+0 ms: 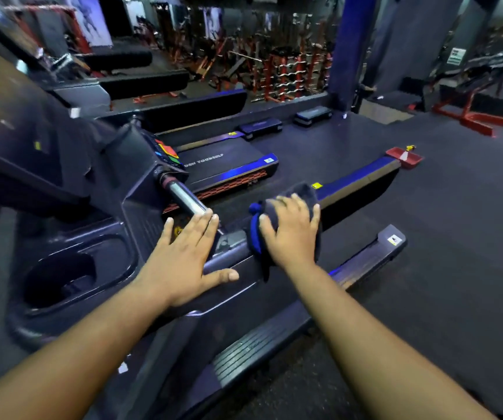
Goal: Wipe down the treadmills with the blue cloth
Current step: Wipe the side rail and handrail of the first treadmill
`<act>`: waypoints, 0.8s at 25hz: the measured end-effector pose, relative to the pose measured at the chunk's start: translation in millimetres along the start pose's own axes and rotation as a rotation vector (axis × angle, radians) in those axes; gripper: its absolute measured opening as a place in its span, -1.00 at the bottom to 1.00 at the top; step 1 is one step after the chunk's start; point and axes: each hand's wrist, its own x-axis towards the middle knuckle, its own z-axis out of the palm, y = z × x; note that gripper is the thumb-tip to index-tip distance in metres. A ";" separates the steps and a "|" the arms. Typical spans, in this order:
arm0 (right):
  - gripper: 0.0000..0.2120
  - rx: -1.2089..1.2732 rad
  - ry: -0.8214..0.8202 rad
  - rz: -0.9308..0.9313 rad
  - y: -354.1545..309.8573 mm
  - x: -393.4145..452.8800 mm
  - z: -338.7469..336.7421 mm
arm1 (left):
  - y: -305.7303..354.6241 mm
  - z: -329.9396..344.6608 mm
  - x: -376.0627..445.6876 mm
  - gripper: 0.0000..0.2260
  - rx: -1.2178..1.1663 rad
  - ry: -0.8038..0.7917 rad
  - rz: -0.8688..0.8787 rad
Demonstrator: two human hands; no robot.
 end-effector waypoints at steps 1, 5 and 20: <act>-0.47 -0.016 -0.015 -0.131 -20.9 -23.9 2.1 | -3.9 1.8 -10.8 0.04 0.017 0.021 -0.001; -0.45 -0.151 -0.142 -0.610 -22.3 -11.1 -14.9 | -15.6 9.0 -52.1 0.02 0.134 0.084 0.023; -0.46 -0.131 -0.050 -0.349 -75.8 -49.8 -2.2 | -75.3 6.7 -114.8 0.09 0.046 0.057 -0.058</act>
